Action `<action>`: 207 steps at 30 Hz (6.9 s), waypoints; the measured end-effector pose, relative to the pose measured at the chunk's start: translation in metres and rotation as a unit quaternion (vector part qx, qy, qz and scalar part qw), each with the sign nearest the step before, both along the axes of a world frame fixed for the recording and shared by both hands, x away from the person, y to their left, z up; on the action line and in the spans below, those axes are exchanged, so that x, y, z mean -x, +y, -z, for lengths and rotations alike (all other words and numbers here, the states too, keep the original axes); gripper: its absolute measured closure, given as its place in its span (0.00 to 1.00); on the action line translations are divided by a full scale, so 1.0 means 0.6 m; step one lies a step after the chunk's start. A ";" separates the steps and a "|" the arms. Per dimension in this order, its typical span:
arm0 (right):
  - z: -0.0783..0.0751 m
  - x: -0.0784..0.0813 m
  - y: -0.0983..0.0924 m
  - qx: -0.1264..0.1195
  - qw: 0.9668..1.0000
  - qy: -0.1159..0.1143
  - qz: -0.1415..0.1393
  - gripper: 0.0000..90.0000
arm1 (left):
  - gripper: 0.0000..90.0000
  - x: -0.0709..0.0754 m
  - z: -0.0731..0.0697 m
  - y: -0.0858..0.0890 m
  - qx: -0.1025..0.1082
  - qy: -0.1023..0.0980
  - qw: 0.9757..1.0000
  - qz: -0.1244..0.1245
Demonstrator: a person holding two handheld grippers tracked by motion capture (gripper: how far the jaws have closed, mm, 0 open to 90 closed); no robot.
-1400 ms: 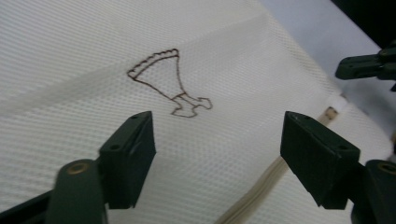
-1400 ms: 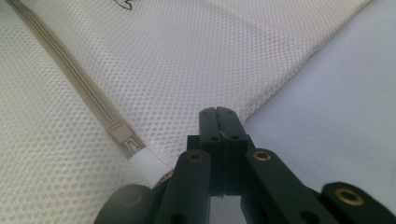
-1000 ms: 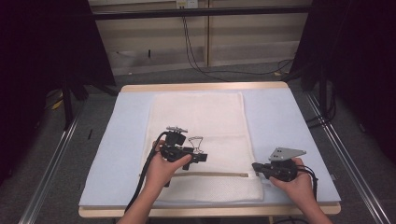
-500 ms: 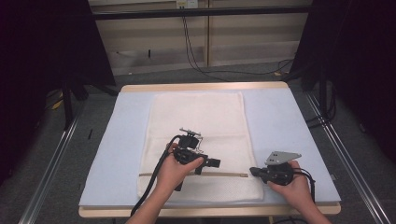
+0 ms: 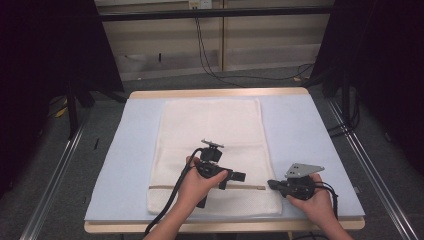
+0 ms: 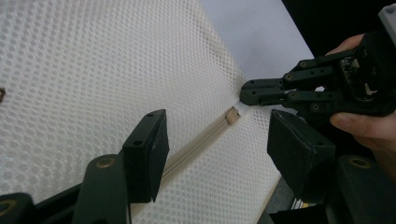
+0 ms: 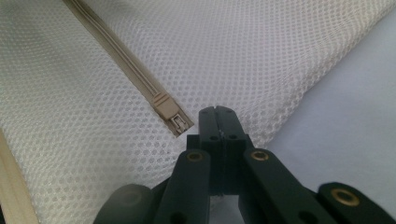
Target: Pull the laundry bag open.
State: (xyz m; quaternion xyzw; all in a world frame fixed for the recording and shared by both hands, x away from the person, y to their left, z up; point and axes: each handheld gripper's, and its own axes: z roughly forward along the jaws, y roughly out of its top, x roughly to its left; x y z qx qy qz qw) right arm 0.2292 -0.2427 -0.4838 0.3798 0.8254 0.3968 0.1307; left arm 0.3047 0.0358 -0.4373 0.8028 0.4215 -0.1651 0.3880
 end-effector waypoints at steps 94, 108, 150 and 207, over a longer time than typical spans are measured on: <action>-0.002 0.004 0.008 0.028 0.999 -0.010 -0.014 1.00 | 0.98 0.003 0.062 -0.099 -0.005 0.130 0.991 -0.041; -0.002 0.003 0.007 0.023 1.000 -0.006 -0.011 1.00 | 0.97 -0.004 0.054 -0.071 -0.004 0.144 0.989 -0.033; -0.001 0.002 0.007 0.016 1.000 -0.002 -0.006 1.00 | 0.98 -0.018 0.045 -0.008 0.004 0.162 0.986 -0.042; -0.001 0.002 0.006 0.014 1.000 0.003 -0.002 1.00 | 0.98 -0.029 0.039 0.095 0.010 0.166 0.985 -0.053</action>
